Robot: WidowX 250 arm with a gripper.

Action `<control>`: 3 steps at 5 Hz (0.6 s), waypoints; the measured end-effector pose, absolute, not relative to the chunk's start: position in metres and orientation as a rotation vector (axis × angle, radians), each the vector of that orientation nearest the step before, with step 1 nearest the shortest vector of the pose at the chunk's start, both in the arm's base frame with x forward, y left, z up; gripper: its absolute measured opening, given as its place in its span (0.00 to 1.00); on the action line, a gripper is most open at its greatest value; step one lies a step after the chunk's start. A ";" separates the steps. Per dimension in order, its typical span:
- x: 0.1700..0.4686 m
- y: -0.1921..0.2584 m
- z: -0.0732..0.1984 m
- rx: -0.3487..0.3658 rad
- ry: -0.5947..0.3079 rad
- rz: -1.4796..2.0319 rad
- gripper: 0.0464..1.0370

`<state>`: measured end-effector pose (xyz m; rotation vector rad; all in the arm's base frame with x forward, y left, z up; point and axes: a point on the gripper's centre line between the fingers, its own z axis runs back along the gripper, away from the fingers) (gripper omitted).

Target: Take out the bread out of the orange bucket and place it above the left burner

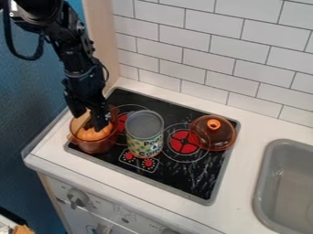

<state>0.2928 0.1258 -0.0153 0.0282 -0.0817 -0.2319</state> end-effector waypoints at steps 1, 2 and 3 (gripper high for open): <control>0.292 0.124 -0.020 0.028 -0.087 -0.242 0.96; 0.295 0.126 -0.032 0.037 -0.065 -0.228 0.96; 0.301 0.130 -0.039 0.047 -0.050 -0.213 0.96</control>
